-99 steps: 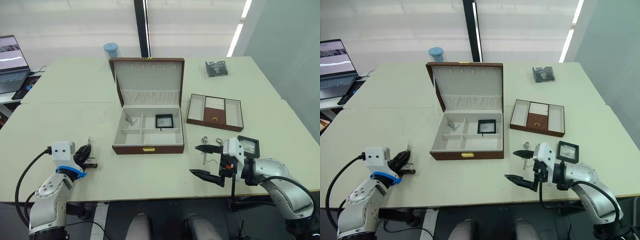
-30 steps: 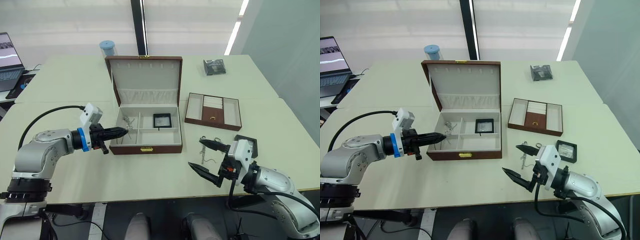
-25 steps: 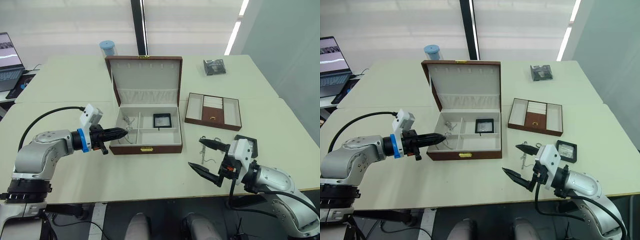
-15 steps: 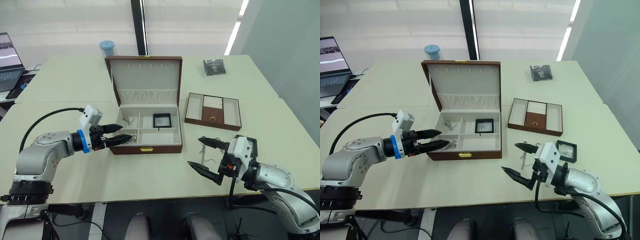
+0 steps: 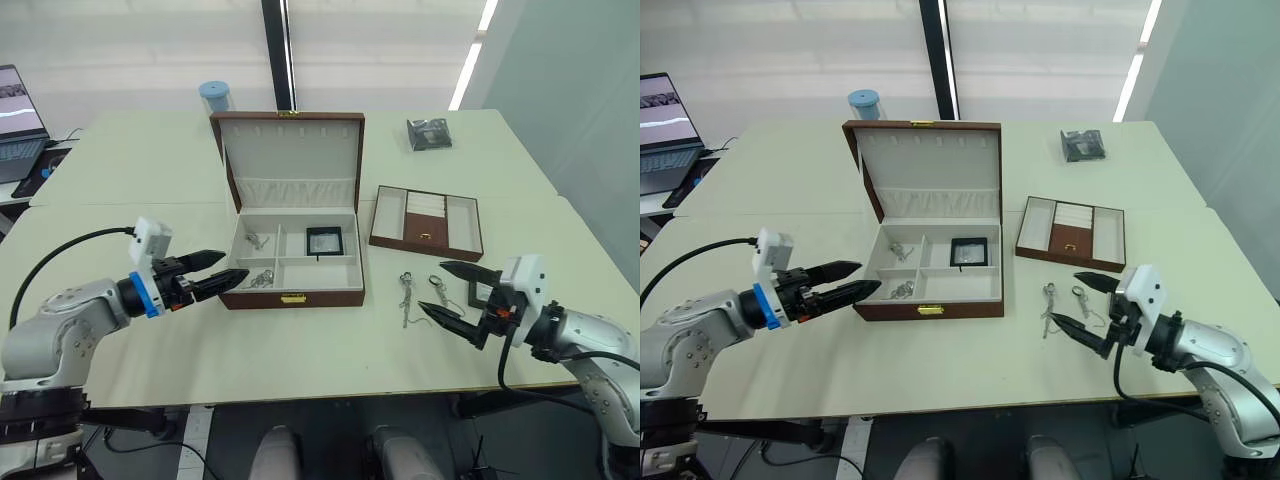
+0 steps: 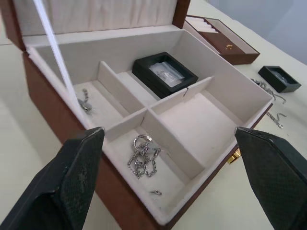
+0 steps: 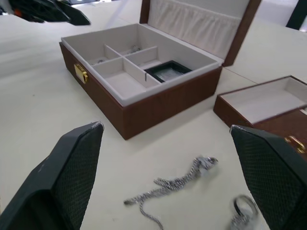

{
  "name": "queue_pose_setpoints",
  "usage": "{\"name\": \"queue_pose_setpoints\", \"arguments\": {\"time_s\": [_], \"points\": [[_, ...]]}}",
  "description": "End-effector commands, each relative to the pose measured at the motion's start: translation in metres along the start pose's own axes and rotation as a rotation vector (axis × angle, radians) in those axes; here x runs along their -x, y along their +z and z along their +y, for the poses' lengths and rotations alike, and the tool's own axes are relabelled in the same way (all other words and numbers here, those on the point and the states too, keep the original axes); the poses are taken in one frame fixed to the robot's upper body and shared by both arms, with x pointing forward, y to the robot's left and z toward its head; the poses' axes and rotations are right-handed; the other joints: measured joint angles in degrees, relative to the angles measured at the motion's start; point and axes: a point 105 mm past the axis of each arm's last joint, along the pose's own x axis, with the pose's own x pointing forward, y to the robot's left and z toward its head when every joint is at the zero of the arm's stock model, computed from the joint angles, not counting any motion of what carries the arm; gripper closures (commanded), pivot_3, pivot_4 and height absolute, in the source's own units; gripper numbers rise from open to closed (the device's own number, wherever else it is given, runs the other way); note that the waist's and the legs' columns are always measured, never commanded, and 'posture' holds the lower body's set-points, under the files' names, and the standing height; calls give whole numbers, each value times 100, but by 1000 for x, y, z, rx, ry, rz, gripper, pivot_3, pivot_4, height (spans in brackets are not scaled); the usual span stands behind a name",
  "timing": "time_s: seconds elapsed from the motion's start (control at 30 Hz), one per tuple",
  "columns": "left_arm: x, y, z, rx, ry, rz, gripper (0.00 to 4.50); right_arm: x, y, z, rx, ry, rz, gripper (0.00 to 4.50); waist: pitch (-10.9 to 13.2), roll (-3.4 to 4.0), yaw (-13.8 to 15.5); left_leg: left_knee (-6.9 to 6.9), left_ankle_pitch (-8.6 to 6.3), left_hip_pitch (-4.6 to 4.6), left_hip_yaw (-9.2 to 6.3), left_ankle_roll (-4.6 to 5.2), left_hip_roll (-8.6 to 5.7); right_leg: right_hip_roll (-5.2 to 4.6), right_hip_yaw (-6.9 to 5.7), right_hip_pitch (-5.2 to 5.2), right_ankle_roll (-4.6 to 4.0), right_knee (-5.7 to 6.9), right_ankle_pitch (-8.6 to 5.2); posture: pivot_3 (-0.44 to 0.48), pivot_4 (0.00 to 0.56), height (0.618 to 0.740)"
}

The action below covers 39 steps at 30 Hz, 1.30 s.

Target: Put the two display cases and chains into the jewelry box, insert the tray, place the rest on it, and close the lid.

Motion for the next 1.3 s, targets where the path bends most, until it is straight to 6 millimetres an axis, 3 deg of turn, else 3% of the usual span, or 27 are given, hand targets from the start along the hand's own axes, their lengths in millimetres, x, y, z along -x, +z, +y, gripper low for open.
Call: {"name": "queue_pose_setpoints", "arguments": {"time_s": [0.03, 0.23, 0.33, 0.67, 0.9, 1.3], "points": [[33, 5, 11, -22, 113, -19, 17, 28, -2, -22, 3, -80, 23, 0, 0, 1, -12, 0, 0, 2, 0, 0, 1, 0, 3, -1, 0, 0, 0, 0, 150, 740], [77, -9, 37, -21, 309, 11, 17, 66, -21, -57, -24, -219, 102, 0, 0, 0, 0, -1, 0, 9, 4, 0, 1, -4, 1, 4, 0, 0, 0, 0, 150, 740], [88, -15, 41, -13, 361, 15, 17, 78, -28, -68, -27, -277, 123, 0, 0, 1, 0, -3, -1, 9, 7, 1, 1, -9, 4, 3, -1, 0, 0, 0, 150, 740], [117, -33, 51, -40, 543, 0, 17, 97, -58, -81, -74, -385, 162, 0, 0, 1, -3, -4, -1, 9, 13, 1, 3, -18, 5, 3, -1, -1, 0, 0, 150, 740], [123, -41, 49, -39, 570, 17, 17, 101, -61, -85, -71, -399, 162, 0, 0, 1, -2, -4, -1, 11, 16, 1, 3, -19, 5, 4, -1, 0, 0, 0, 150, 740], [108, -46, 42, -44, 533, 18, 17, 101, -59, -86, -61, -389, 165, 0, 0, 2, -2, -4, -1, 12, 20, 0, 2, -19, 6, 5, -1, 0, 0, 0, 150, 740]]}}
